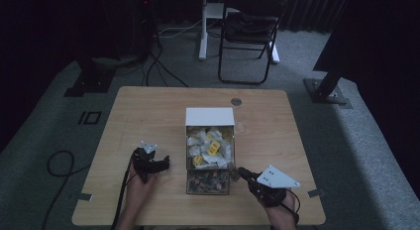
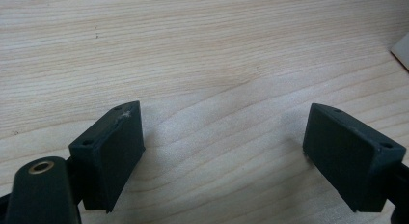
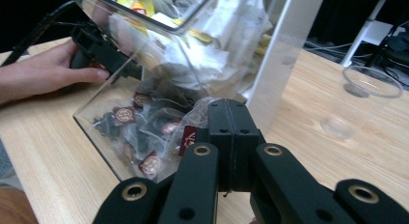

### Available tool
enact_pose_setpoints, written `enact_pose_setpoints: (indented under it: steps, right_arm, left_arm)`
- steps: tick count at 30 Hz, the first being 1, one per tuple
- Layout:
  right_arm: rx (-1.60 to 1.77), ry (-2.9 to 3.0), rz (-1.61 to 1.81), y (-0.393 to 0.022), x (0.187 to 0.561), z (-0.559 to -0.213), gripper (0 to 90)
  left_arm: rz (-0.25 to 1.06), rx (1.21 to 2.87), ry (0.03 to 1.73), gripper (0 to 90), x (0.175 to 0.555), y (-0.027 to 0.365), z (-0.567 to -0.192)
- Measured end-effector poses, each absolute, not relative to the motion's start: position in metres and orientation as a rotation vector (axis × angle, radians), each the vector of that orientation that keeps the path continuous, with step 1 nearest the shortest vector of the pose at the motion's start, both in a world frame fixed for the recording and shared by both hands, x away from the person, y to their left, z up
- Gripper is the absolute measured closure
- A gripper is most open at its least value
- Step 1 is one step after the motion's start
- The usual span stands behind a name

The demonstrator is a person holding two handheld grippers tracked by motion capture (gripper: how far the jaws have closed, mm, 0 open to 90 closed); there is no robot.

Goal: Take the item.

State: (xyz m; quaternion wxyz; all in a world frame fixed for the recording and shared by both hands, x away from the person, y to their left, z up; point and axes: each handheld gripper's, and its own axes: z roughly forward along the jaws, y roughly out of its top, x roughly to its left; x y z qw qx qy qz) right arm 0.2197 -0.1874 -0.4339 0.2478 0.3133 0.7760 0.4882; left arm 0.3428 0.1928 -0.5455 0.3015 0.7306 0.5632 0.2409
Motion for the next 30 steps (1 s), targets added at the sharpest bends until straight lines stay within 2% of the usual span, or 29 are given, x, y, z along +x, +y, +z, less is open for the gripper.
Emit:
enact_pose_setpoints:
  steps: [30]
  right_arm:
    - [0.920,2.047,1.298,-0.209,0.239,-0.425,90.0]
  left_arm:
    - [0.639,1.938,1.494,15.2,0.343,0.193,-0.546]
